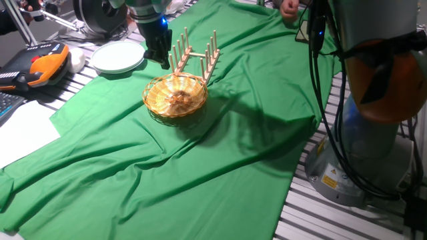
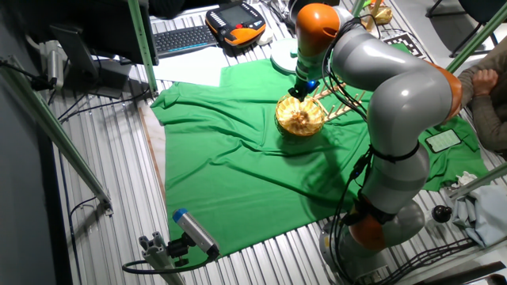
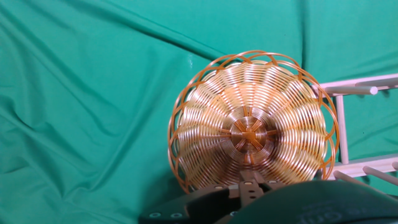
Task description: Take the dish off the dish rack
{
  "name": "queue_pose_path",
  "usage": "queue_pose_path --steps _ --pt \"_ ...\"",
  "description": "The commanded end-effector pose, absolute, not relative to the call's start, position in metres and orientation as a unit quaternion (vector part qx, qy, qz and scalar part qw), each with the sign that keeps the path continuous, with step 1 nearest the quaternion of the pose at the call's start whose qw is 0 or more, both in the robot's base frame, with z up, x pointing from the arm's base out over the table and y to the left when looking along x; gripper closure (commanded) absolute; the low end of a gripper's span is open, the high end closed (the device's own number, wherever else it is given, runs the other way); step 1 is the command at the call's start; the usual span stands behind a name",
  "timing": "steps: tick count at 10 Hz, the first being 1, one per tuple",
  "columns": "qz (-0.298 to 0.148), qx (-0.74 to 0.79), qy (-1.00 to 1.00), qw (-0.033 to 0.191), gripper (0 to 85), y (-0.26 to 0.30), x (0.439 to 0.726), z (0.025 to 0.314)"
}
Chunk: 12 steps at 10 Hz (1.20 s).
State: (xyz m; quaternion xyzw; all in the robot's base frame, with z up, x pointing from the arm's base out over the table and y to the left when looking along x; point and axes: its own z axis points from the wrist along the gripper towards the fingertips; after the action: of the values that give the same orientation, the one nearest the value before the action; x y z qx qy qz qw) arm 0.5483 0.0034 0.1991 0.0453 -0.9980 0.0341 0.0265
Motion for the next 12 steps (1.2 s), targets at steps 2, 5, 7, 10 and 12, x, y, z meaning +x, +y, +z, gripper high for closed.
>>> queue_pose_path --steps 2,5,7,10,12 --pt "0.034 0.045 -0.998 0.027 85.0 0.0038 0.5474 0.2000" --pt "0.034 0.044 -0.998 0.027 85.0 0.0037 0.5476 0.1998" --pt "0.032 0.043 -0.998 0.033 85.0 0.0031 0.5490 0.1996" --pt "0.033 0.044 -0.998 0.043 85.0 0.0030 0.5491 0.2021" --pt "0.029 0.042 -0.998 0.044 85.0 0.0030 0.5488 0.2032"
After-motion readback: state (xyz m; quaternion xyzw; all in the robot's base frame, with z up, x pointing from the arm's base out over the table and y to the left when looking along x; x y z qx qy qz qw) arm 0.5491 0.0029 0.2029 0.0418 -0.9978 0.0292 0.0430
